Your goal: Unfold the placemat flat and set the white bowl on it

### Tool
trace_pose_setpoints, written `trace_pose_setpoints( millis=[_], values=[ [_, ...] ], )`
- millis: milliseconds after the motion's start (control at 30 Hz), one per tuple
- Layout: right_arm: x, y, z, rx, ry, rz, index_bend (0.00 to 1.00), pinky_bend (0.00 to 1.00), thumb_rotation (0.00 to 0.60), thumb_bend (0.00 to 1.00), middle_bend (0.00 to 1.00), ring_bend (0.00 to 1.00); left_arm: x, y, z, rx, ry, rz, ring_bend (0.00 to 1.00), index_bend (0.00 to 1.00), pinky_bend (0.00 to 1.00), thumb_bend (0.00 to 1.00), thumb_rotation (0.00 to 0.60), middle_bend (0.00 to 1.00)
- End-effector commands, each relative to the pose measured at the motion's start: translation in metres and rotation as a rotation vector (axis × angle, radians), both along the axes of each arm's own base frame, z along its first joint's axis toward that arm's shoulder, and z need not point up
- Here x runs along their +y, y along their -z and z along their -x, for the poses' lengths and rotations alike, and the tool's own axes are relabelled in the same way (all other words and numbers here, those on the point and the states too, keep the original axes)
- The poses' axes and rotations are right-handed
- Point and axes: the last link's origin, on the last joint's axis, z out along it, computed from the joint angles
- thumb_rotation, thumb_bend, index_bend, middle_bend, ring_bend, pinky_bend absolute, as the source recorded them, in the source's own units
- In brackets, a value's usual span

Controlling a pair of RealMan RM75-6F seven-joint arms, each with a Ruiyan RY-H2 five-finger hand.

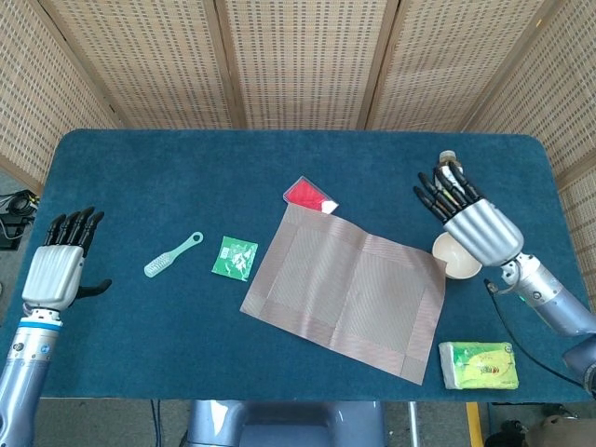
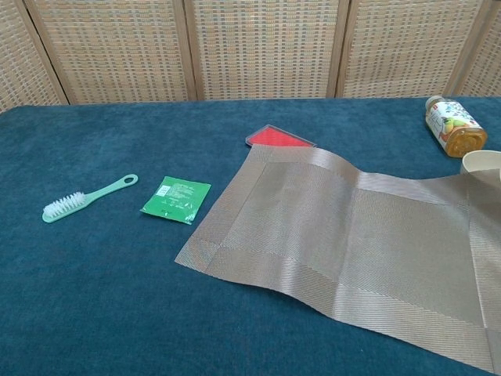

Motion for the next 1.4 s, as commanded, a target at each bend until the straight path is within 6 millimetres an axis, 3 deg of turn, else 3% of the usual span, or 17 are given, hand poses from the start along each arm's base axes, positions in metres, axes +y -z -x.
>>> trace_pose_setpoints(
  millis=[33,300,567,733,800,933,1400],
  values=[
    [0.029,0.007,0.02,-0.354,0.182,-0.02,0.0,0.0,0.6,0.0,0.0,0.0,0.003,0.005,-0.001,0.017,0.014,0.012,0.0,0.0,0.0,0.0,0.6,0.0],
    [0.087,0.05,0.025,-0.639,0.366,-0.154,0.0,0.0,0.6,0.0,0.0,0.0,0.02,0.031,-0.008,0.056,0.153,0.071,0.0,0.0,0.0,0.0,0.6,0.0],
    [0.119,0.066,0.033,-0.701,0.469,-0.165,0.0,0.0,0.6,0.0,0.0,0.0,0.042,0.066,-0.018,0.08,0.318,0.21,0.0,0.0,0.0,0.0,0.6,0.0],
    [0.13,0.075,0.04,-0.719,0.506,-0.174,0.0,0.0,0.6,0.0,0.0,0.0,0.056,0.087,-0.029,0.13,0.399,0.29,0.0,0.0,0.0,0.0,0.6,0.0],
    [0.133,0.076,0.043,-0.726,0.516,-0.172,0.0,0.0,0.6,0.0,0.0,0.0,0.07,0.108,-0.041,0.179,0.471,0.352,0.0,0.0,0.0,0.0,0.6,0.0],
    [0.133,0.075,0.044,-0.728,0.514,-0.166,0.0,0.0,0.6,0.0,0.0,0.0,0.081,0.131,-0.049,0.22,0.551,0.406,0.0,0.01,0.0,0.0,0.6,0.0],
    [0.135,0.072,0.043,-0.74,0.511,-0.16,0.0,0.0,0.6,0.0,0.0,0.0,0.069,0.182,-0.052,0.225,0.672,0.518,0.0,0.14,0.0,0.0,0.6,0.0]
  ],
)
